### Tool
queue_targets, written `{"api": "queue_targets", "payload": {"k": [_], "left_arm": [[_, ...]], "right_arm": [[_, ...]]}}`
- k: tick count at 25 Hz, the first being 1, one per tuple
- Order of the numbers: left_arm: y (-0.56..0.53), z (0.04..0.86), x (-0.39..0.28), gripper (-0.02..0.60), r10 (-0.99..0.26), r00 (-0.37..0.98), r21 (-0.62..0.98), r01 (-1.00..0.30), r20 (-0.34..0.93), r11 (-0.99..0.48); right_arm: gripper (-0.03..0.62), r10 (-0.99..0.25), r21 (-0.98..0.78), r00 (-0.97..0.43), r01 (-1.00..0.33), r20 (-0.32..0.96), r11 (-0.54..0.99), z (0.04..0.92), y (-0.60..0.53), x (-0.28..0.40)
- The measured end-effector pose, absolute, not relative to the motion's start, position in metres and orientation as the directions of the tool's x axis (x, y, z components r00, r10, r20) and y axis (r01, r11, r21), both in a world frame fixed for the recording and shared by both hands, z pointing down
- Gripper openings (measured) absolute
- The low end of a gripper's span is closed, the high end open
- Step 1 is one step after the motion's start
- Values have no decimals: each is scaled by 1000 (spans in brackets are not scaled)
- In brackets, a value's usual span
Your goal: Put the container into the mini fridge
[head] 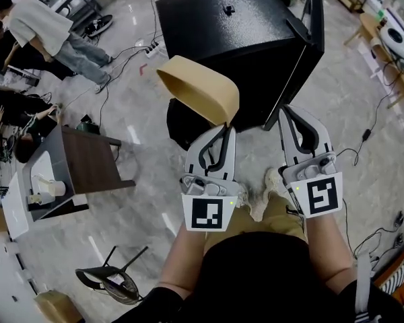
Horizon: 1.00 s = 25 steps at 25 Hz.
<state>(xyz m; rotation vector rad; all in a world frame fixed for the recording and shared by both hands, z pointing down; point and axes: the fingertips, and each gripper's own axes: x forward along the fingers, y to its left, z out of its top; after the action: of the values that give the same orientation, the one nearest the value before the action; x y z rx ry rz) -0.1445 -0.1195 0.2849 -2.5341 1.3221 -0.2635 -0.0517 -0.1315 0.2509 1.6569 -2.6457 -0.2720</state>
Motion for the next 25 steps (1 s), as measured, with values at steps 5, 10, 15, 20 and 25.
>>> {"api": "queue_targets", "payload": {"k": [5,10,15,20,25], "left_arm": [[-130,298,-125,29,-816,572,-342,-754,79,-561],[-140,321,-107,29,-802,580,-384,-714,144,-585],[-143,356,-85,29,-781,579,-395,-677,235,-621],[-153,386,-68,29,-757,558,-452,-609,340,-652],[-163,416,-53,29,-715,554,-455,-552,426,-699]], "right_arm": [[35,-888,145,-456,-884,-62,444,265,-143,-39],[35,-886,116,-462,-883,-45,455,283,-159,-30],[35,-878,96,-478,-876,-28,473,301,-174,-18],[35,-870,76,-493,-868,-11,490,315,-187,-3],[35,-874,42,-485,-874,5,485,330,-202,20]]}}
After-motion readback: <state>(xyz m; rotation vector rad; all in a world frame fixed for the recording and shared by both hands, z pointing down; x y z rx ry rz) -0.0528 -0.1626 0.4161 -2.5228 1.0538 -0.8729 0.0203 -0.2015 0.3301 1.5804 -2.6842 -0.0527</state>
